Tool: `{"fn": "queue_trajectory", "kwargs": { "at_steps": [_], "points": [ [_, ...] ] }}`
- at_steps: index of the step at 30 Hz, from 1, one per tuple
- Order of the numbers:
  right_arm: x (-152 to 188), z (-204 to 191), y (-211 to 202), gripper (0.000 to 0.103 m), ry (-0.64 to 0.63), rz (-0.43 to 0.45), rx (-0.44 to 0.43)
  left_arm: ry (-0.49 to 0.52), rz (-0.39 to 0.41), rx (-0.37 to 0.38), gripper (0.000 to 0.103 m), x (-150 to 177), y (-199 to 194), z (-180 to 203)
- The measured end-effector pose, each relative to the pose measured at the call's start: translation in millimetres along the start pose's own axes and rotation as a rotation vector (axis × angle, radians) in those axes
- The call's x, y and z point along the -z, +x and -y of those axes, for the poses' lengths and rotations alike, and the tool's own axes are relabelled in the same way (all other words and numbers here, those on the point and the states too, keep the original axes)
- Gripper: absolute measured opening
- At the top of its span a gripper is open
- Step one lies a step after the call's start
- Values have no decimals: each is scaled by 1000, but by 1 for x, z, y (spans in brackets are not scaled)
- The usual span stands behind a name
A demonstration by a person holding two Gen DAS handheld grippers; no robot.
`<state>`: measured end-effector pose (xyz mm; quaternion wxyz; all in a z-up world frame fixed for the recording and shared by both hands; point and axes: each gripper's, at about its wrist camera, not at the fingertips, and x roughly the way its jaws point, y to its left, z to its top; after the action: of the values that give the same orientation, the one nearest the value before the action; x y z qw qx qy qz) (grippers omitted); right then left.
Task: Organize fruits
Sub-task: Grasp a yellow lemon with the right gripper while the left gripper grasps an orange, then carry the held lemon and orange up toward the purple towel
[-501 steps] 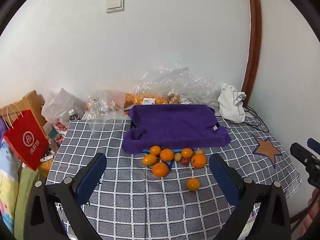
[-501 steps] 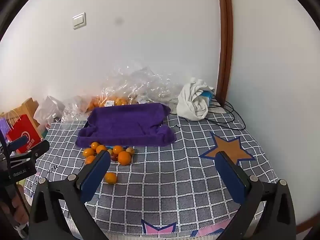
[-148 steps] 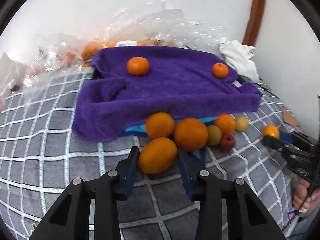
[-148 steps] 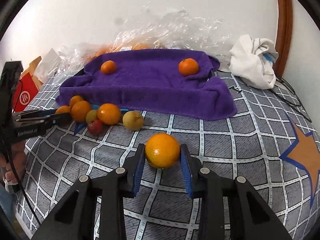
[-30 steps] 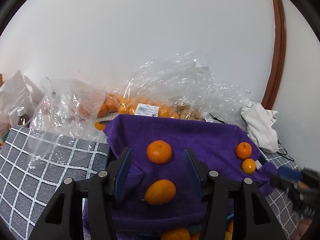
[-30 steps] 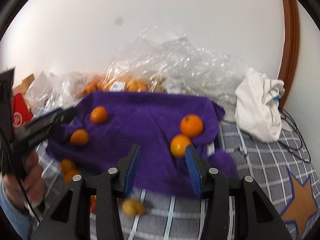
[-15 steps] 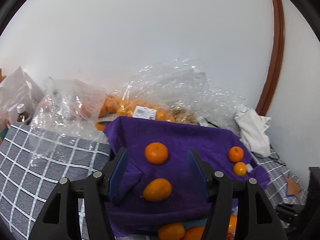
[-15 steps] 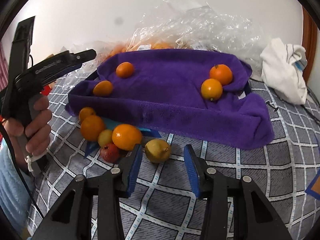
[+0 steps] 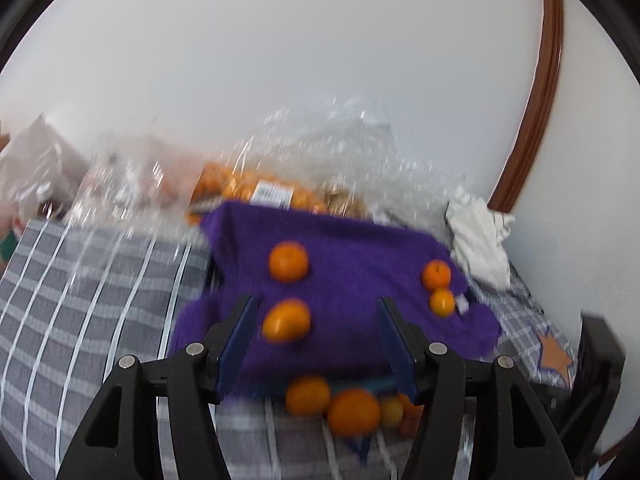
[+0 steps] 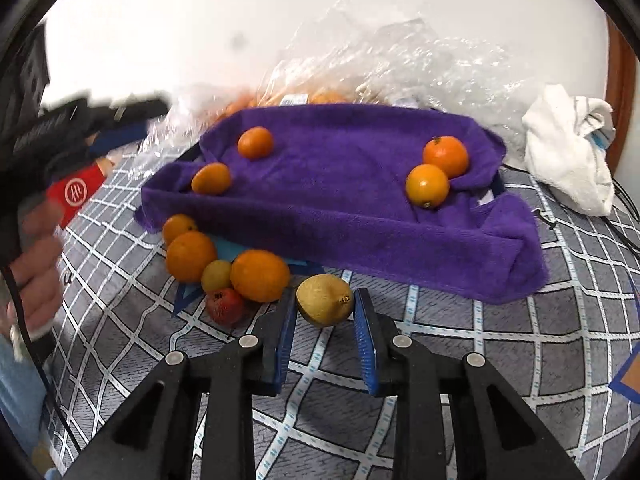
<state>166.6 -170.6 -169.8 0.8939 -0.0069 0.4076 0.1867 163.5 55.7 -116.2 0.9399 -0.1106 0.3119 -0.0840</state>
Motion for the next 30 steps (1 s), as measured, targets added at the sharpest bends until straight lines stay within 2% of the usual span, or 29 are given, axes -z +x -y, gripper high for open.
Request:
{"fn": "queue_trajectory", "kwargs": {
  "at_steps": [3, 6, 7, 9, 14, 19, 24, 26, 27, 30],
  "points": [
    [0, 1, -4, 29, 13, 17, -11, -12, -30, 10, 59, 27, -3, -3],
    [0, 2, -7, 29, 7, 32, -5, -8, -61, -41, 58, 36, 6, -5],
    [1, 2, -9, 29, 7, 38, -2, -27, -70, -36, 58, 35, 9, -8],
    [1, 4, -10, 29, 15, 46, -2, -75, -105, 22, 58, 32, 17, -13],
    [0, 11, -9, 29, 48, 47, -2, -135, -142, 43, 57, 34, 31, -23],
    [-1, 19, -6, 29, 90, 38, -26, -190, -178, 107, 57, 40, 38, -31],
    [-1, 18, -4, 29, 89, 33, -23, -228, -202, 107, 40, 43, 46, -33],
    [-1, 16, -5, 29, 77, 38, -21, -253, -203, 133, 33, 45, 47, -36],
    [-1, 15, -4, 29, 72, 38, -19, -256, -204, 146, 32, 45, 47, -37],
    [-1, 14, -4, 29, 66, 36, -14, -250, -183, 115, 32, 44, 42, -38]
  ]
}}
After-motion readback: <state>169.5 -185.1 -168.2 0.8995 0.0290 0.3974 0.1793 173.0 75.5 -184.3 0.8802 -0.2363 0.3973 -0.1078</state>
